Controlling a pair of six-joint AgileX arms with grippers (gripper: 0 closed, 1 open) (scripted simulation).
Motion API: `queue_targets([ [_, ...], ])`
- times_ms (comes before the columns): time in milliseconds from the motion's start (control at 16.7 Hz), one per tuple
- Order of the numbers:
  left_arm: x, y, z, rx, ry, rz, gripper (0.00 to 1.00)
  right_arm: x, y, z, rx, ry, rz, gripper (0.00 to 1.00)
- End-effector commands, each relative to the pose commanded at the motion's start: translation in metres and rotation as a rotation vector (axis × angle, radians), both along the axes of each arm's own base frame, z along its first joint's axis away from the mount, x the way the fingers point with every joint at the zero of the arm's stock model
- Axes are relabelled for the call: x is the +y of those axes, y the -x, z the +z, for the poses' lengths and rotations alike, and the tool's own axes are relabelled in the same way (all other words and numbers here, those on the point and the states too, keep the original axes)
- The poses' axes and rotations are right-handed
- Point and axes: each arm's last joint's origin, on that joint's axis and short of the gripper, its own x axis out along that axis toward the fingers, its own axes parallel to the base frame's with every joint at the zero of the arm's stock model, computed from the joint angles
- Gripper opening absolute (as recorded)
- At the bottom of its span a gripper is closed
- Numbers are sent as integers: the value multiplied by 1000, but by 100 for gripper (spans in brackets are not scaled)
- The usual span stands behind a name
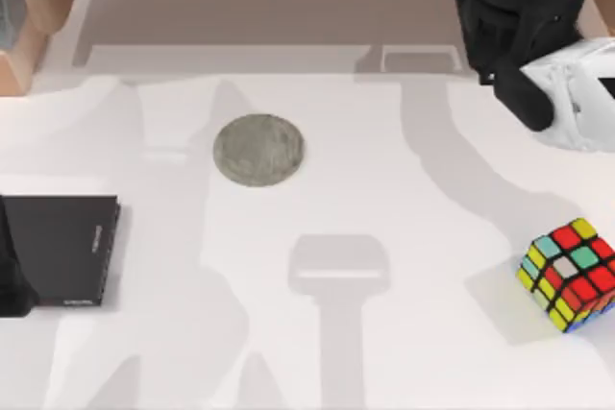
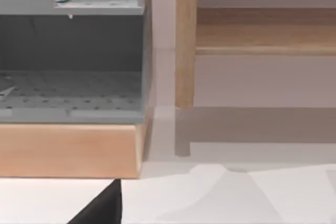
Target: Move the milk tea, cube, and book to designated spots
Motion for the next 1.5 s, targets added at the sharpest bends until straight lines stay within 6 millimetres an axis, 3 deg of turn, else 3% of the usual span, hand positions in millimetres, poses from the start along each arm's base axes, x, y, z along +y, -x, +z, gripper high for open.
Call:
queue_targets([
  [180,0,0,0,0,0,0,100,9,-6,-5,-9,-6,0,100],
  [540,0,0,0,0,0,0,100,8,-10,-6,-6,-5,-1,100],
  [1080,0,0,0,0,0,0,100,9,-80,-5,-11,-7,0,100],
  [1380,0,0,0,0,0,0,100,8,-86,-5,-9,-6,0,100],
  [1500,0,0,0,0,0,0,100,8,-86,-5,-9,-6,0,85],
])
